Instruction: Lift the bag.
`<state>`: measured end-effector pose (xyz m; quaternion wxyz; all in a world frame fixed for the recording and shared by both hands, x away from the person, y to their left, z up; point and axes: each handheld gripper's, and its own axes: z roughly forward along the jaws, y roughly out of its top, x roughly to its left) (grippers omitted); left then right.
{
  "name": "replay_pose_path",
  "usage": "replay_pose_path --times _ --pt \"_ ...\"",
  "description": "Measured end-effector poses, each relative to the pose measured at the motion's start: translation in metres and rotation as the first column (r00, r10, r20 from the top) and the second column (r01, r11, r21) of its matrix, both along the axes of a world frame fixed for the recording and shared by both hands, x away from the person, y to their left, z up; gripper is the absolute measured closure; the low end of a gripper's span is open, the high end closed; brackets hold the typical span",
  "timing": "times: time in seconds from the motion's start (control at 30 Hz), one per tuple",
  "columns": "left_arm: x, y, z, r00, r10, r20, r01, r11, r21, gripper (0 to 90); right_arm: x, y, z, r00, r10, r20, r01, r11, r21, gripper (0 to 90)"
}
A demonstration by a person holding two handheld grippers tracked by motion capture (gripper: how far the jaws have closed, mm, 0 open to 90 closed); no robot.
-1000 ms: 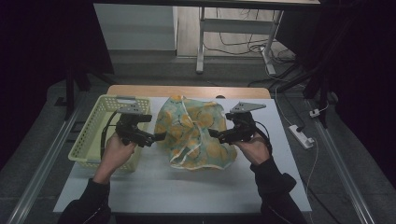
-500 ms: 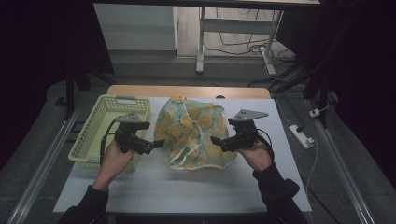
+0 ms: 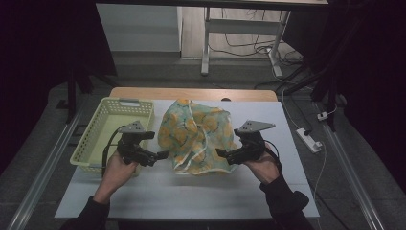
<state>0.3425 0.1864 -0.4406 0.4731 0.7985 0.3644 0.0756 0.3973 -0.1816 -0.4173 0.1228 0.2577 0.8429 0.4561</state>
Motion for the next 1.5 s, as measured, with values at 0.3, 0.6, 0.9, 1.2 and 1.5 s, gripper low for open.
replay_pose_path --times 0.3,0.6,0.9,1.2,1.5 --pt "-0.012 0.003 -0.006 0.9997 -0.006 -0.023 0.005 0.9999 -0.010 0.0 -0.009 -0.003 -0.005 0.9999 -0.001 -0.012 0.001 1.000 0.014 0.0" --pt "-0.028 0.012 -0.014 0.9989 0.005 -0.046 -0.006 0.9997 -0.023 0.0 -0.020 -0.011 -0.011 0.9998 -0.012 -0.017 0.012 0.999 0.033 0.0" --pt "-0.047 0.026 -0.019 0.9982 0.045 -0.041 -0.046 0.9985 -0.030 0.0 -0.034 -0.035 -0.018 0.9978 -0.061 -0.026 0.062 0.997 0.046 0.0" --pt "-0.067 0.042 -0.030 0.9943 0.091 -0.056 -0.093 0.9949 -0.038 0.0 -0.047 -0.056 -0.026 0.9953 -0.093 -0.027 0.094 0.995 0.045 0.0" --pt "-0.086 0.058 -0.040 0.9864 0.149 -0.070 -0.151 0.9884 -0.020 0.0 -0.065 -0.082 -0.036 0.9885 -0.147 -0.033 0.148 0.988 0.032 0.0"
